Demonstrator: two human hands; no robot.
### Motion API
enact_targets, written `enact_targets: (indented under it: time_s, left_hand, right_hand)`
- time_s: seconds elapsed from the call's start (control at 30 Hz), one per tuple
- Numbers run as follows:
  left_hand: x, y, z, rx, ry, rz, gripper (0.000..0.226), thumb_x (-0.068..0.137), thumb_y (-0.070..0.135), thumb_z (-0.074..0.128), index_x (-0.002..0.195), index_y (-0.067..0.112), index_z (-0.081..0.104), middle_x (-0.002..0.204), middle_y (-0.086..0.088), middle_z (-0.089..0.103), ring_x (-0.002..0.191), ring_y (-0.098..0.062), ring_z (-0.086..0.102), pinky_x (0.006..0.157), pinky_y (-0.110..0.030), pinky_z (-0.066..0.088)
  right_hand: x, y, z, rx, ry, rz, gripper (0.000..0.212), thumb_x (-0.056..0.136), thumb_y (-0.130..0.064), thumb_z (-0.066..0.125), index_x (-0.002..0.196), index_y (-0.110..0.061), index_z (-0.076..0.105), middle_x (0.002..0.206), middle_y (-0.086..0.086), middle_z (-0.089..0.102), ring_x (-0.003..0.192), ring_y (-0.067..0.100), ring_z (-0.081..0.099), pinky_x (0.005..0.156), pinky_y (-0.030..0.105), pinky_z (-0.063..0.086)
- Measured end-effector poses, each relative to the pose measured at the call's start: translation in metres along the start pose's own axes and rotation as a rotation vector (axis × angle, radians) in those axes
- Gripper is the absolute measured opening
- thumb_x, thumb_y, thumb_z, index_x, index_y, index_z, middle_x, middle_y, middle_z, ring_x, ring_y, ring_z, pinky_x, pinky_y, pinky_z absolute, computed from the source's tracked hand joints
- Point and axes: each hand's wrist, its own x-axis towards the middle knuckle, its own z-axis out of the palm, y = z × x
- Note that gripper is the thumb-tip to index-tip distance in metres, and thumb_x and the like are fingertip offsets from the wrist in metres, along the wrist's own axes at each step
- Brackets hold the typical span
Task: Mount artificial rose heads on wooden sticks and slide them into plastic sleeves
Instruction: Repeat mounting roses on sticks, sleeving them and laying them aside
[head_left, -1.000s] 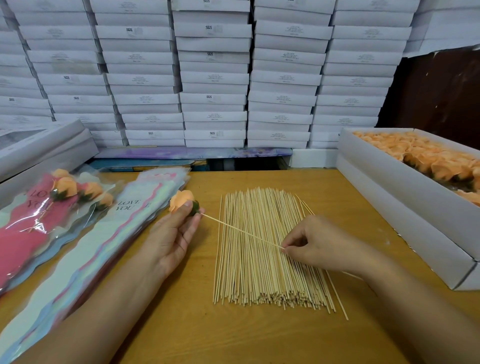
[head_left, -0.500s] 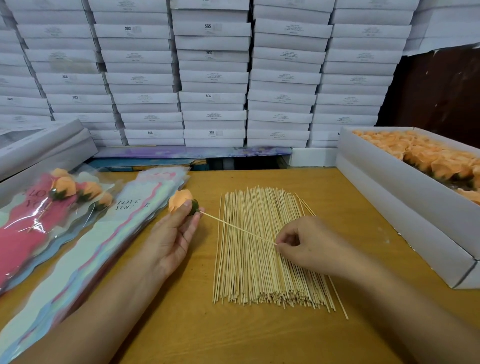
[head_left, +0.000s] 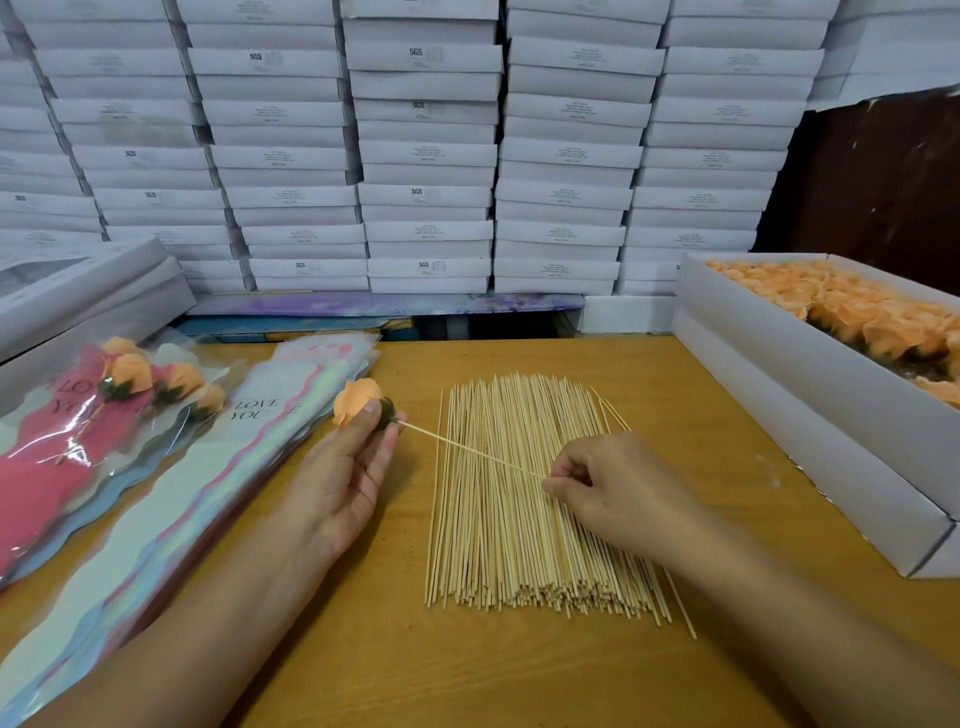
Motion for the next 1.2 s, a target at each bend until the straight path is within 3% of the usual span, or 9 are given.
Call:
enact_targets:
  time_s: [0.13,0.3,0.37,0.53,0.67,0.83,1.2]
  left_hand:
    - [0.0004,-0.001,-0.001,0.01,-0.001,0.005,0.043,0.074,0.008,0.073,0.115,-0.003,0.064,0.095,-0.021,0.077,0.083,-0.019,0.077,0.059,-0.02,0.06]
    - [-0.001,-0.0012,-0.0002,0.018,-0.002,0.005,0.04,0.075,0.008,0.072,0.113,-0.003,0.064,0.094,-0.021,0.077,0.082,-0.02,0.077,0.059,-0.021,0.061]
    - [-0.0008,0.0006,0.0004,0.023,0.004,0.019,0.033,0.081,0.007,0.071,0.112,-0.003,0.064,0.093,-0.02,0.077,0.081,-0.019,0.077,0.06,-0.021,0.061]
    - [0.0003,0.0042,0.0004,0.019,0.011,0.037,0.024,0.091,0.006,0.066,0.113,-0.002,0.063,0.092,-0.02,0.077,0.081,-0.019,0.077,0.061,-0.021,0.061]
    - [0.0001,0.0036,-0.0003,0.009,0.006,0.032,0.028,0.089,0.006,0.068,0.114,-0.003,0.063,0.094,-0.02,0.077,0.083,-0.02,0.077,0.061,-0.021,0.061]
    - [-0.0006,0.0018,-0.0007,0.001,-0.002,0.017,0.043,0.075,0.008,0.073,0.116,-0.003,0.063,0.097,-0.021,0.076,0.085,-0.02,0.077,0.06,-0.021,0.061]
    - [-0.0004,0.0001,-0.0009,0.0,-0.006,0.004,0.044,0.074,0.008,0.072,0.116,-0.004,0.062,0.096,-0.021,0.076,0.083,-0.02,0.077,0.058,-0.02,0.06]
  right_hand:
    - [-0.0001,-0.0009,-0.0016,-0.052,0.019,-0.034,0.019,0.097,-0.036,0.062,0.083,-0.025,0.07,0.068,-0.015,0.062,0.058,0.0,0.055,0.053,0.018,0.04]
    - [-0.0002,-0.0002,-0.0001,-0.055,0.012,-0.043,0.018,0.1,-0.034,0.058,0.092,-0.025,0.072,0.077,-0.015,0.065,0.066,0.003,0.06,0.062,0.029,0.054]
    - [-0.0004,-0.0001,0.0017,-0.018,0.013,-0.023,0.016,0.098,-0.037,0.06,0.09,-0.029,0.07,0.075,-0.017,0.064,0.065,0.003,0.061,0.06,0.027,0.054]
    - [0.0004,-0.0038,0.0023,0.028,0.07,-0.003,0.007,0.09,-0.04,0.071,0.088,-0.037,0.065,0.079,-0.021,0.062,0.076,-0.003,0.06,0.071,0.026,0.057]
    - [-0.0019,-0.0055,0.0016,0.003,0.095,-0.003,0.009,0.091,-0.036,0.07,0.084,-0.031,0.07,0.075,-0.02,0.062,0.072,-0.001,0.06,0.069,0.026,0.057]
    - [-0.0017,-0.0033,0.0014,-0.051,0.111,-0.038,0.014,0.094,-0.034,0.067,0.085,-0.025,0.072,0.074,-0.023,0.059,0.071,-0.005,0.056,0.064,0.016,0.046]
    - [-0.0029,-0.0029,0.0008,-0.122,0.128,-0.087,0.014,0.096,-0.032,0.064,0.087,-0.025,0.072,0.079,-0.016,0.066,0.072,0.001,0.059,0.068,0.025,0.052]
